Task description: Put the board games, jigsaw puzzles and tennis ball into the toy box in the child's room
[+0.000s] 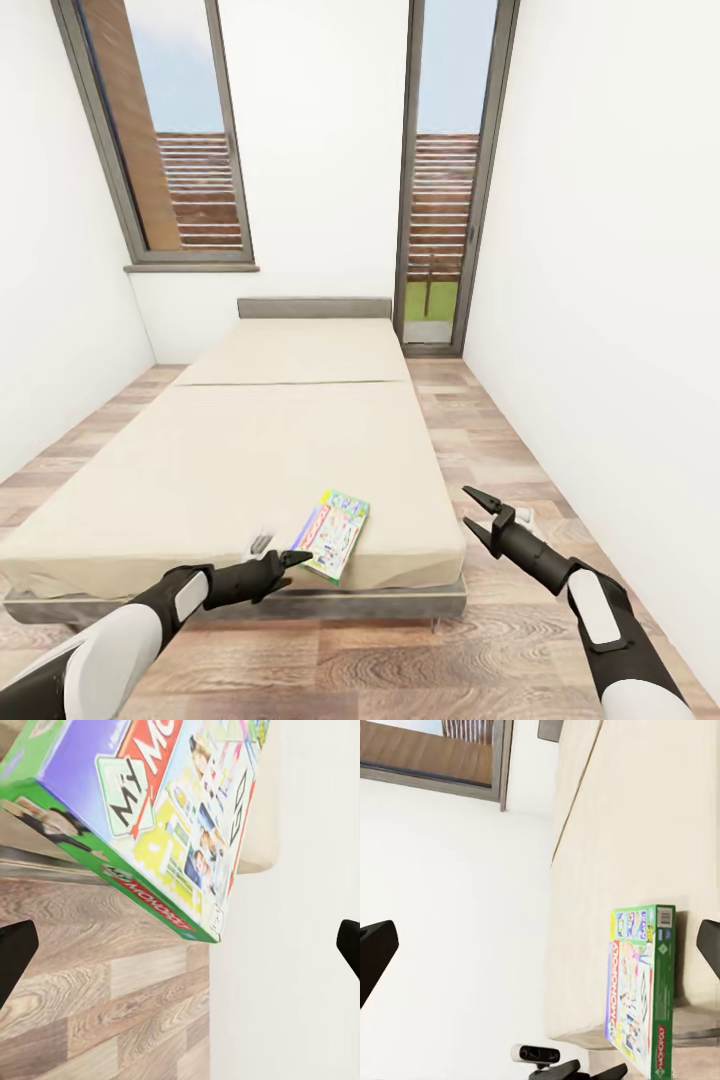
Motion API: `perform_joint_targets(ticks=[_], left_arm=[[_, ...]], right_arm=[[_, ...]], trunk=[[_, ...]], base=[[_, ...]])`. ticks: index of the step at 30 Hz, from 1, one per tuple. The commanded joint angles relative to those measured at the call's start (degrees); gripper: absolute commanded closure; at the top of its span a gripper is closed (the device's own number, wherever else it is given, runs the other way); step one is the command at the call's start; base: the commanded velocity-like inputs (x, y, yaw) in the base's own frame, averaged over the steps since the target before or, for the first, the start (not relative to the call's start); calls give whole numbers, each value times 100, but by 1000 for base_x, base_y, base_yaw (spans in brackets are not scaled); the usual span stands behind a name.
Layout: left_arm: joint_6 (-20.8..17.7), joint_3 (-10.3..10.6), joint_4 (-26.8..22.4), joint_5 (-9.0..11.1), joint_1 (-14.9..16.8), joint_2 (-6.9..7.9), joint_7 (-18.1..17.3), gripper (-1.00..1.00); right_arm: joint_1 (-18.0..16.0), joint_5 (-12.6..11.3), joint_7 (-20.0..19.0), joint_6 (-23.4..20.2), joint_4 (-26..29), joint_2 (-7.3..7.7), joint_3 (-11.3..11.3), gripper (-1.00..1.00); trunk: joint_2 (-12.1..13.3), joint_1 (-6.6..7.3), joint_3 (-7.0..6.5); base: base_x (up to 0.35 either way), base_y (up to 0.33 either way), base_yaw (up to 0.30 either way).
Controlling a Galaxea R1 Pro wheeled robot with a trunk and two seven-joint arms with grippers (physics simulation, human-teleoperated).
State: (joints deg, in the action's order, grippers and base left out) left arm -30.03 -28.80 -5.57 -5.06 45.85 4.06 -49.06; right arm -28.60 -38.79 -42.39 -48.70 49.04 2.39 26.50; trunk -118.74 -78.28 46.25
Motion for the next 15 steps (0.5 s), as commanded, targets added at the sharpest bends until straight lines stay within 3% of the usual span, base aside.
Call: perform_joint_targets(ticks=[1,10,15], left_arm=[[-37,-69,-6,-44,3,3,-23,-100],[-38,-115,-13,-35,3,14,-30,-100],[-38,-122,-14,-40,3,12,-195,-100]], right_arm=[[-5,-2,-58,-39,1,10,11,-100],[-2,25,-1176,-15,4,60,-13,-100],[3,29,-1324,5,1,98,-19,-100]], trunk=[[-44,-22,24],[-405,-219,185],[-606,-329,275]], base=[[0,0,0],[0,0,0],[0,0,0]])
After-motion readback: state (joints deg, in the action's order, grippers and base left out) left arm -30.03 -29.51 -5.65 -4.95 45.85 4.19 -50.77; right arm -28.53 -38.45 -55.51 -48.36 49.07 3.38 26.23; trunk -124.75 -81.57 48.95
